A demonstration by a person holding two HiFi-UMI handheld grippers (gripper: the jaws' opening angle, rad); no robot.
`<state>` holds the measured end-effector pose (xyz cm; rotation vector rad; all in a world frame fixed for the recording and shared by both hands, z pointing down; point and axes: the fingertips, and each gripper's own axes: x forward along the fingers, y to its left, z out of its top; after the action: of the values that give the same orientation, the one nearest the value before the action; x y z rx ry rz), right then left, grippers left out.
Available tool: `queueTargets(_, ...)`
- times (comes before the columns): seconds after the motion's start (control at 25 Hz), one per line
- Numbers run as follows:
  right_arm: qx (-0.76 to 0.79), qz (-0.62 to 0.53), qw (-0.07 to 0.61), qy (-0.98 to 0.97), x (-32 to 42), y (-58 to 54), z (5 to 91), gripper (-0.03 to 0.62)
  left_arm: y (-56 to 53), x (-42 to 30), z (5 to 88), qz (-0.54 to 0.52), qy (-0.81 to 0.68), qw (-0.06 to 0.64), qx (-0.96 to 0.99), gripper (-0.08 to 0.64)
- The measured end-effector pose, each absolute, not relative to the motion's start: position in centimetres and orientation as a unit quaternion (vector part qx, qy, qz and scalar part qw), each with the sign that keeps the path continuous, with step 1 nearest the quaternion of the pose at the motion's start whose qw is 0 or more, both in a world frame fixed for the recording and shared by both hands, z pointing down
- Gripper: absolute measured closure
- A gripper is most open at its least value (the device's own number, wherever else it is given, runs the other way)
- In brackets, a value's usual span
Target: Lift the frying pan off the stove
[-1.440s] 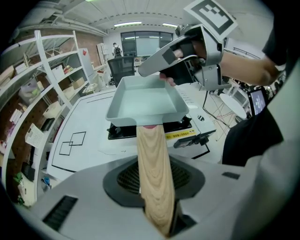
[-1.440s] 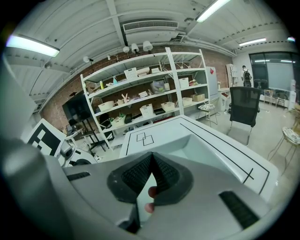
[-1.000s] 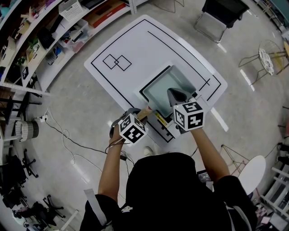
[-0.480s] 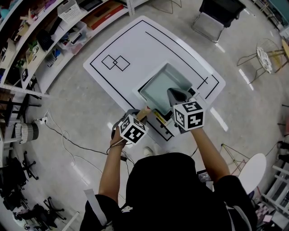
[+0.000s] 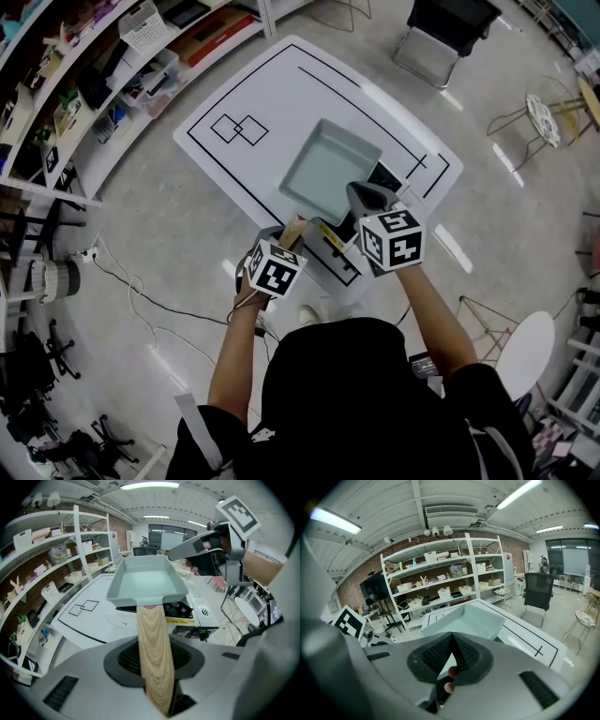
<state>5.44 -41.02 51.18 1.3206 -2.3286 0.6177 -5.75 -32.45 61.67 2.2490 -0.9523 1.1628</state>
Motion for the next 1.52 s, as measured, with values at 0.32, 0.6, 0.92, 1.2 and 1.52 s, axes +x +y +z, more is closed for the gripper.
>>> queueTargets(0.32,0.475,0.204,0.191,-0.834,4.6,-38.0,49.6,0.591,-30.8,-7.8,59.1,0.409,-0.402,0.21,0.792,0.442)
queueTargets(0.6,0.479,0.191,0.183,-0.837,3.4,-34.4,48.2,0.591,-28.0,-9.6,57.0,0.385,-0.44,0.198,0.787,0.442)
queueTargets(0.92,0.489,0.177,0.177,-0.836,2.5,-29.7,46.7,0.591,-24.1,-10.9,54.4,0.352,-0.463,0.177,0.794,0.442)
queueTargets(1.2,0.497,0.169,0.172,-0.834,1.5,-25.5,46.1,0.591,-20.0,-12.1,53.5,0.332,-0.474,0.171,0.798,0.442)
queueTargets(1.52,0.504,0.159,0.167,-0.832,0.5,-21.4,45.9,0.591,-16.4,-13.2,52.6,0.317,-0.478,0.156,0.804,0.442)
